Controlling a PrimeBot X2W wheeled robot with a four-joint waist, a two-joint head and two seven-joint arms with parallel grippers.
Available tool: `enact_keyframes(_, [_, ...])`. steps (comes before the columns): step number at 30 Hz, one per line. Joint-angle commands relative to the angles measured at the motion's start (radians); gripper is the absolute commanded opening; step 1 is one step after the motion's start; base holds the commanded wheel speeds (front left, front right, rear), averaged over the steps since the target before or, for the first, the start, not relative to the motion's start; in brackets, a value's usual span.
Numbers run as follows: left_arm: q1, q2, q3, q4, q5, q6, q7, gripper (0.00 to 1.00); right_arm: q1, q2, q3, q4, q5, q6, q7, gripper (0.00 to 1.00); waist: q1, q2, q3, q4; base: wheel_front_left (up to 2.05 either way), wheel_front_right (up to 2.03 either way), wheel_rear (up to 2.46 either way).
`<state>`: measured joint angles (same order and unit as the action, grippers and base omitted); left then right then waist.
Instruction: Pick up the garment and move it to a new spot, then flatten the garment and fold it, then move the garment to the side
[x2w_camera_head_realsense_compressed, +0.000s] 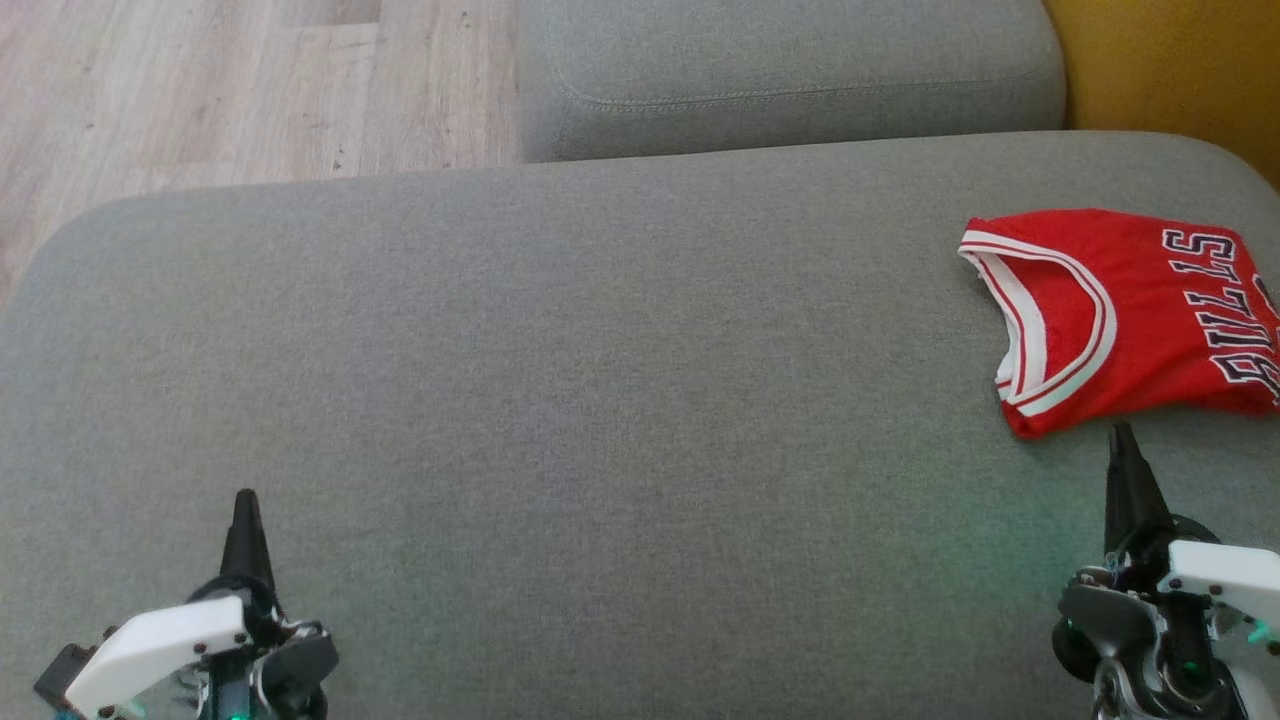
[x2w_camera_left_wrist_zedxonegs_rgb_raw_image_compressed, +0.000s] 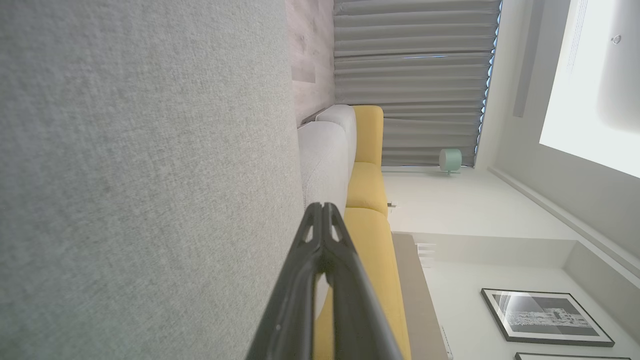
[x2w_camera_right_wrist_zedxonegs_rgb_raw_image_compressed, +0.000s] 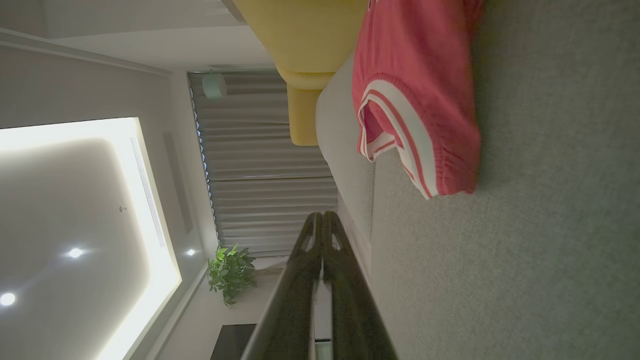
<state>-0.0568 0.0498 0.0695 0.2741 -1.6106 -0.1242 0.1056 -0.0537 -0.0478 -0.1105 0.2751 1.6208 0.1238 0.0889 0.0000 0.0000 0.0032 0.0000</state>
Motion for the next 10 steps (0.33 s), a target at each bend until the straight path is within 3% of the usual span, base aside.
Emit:
enact_keyframes(1, [-0.051,0.004,0.040,-0.029,-0.002,-0.007,0.004,0.00,-0.052,-0.016,0.015,-0.031,0.003,0.007,0.009,0.00,0.0000,0.0000,0.000,0.000,0.00,0.00,0.00])
enact_keyframes(10, [-0.051,0.004,0.040,-0.029,-0.001,-0.007,0.005,0.00,-0.053,-0.015,0.013,-0.031,0.001,0.007,0.011,0.00,0.0000,0.0000,0.000,0.000,0.00,0.00,0.00])
